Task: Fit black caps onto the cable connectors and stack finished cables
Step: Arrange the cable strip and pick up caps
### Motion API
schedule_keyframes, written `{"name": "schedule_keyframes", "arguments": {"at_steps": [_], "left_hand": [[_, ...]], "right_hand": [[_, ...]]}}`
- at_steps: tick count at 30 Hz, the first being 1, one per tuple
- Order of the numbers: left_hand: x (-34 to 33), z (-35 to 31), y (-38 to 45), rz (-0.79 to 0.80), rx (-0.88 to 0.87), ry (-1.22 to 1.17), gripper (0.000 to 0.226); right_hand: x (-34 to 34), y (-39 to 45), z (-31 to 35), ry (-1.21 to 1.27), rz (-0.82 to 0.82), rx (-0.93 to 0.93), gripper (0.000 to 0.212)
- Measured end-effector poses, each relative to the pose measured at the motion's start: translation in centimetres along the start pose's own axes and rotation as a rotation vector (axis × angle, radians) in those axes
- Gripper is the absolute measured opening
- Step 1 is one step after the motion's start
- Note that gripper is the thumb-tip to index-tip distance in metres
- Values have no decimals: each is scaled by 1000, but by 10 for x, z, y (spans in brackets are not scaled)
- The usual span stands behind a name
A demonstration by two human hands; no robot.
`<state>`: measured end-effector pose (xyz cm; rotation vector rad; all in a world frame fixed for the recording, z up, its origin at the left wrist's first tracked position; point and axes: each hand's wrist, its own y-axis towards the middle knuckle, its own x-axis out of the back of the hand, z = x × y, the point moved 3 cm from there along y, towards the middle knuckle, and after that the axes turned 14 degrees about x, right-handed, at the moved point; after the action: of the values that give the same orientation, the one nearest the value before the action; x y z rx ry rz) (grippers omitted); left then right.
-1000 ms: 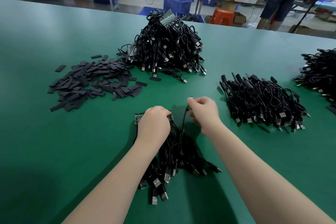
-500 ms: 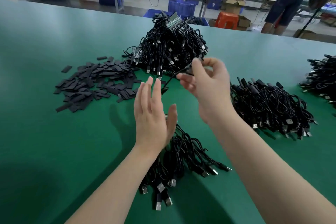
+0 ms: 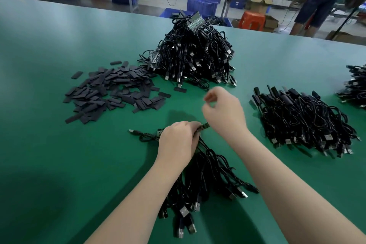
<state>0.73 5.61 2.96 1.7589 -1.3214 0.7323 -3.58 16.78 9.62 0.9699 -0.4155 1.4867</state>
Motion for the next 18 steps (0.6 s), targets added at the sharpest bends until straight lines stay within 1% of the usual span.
{"name": "schedule_keyframes", "arguments": {"at_steps": [1, 2, 3, 5, 7, 8, 10, 12, 15, 18], "left_hand": [[1, -2, 0, 7, -15, -6, 12], [2, -4, 1, 17, -27, -7, 9], [1, -5, 2, 27, -24, 14, 18], [0, -4, 3, 71, -15, 34, 34], [2, -2, 4, 94, 3, -25, 38], [4, -2, 3, 83, -7, -75, 39], [10, -5, 0, 22, -85, -152, 41], [6, -3, 0, 2, -113, -191, 41], [-3, 3, 4, 30, -61, -164, 38], [-7, 4, 5, 44, -27, -123, 34]], "right_hand": [[-6, 10, 10, -10, -19, 84, 16], [-15, 20, 21, -28, 13, 169, 16], [-28, 30, 30, -61, 88, 248, 20], [-59, 50, 43, -167, 294, 347, 35], [-88, 65, 48, -322, 460, 425, 52], [-100, 71, 48, -412, 519, 465, 55], [-118, 79, 44, -566, 607, 527, 53], [-125, 84, 40, -633, 619, 548, 49], [-122, 88, 39, -656, 543, 563, 40], [-113, 90, 36, -665, 491, 506, 27]]}}
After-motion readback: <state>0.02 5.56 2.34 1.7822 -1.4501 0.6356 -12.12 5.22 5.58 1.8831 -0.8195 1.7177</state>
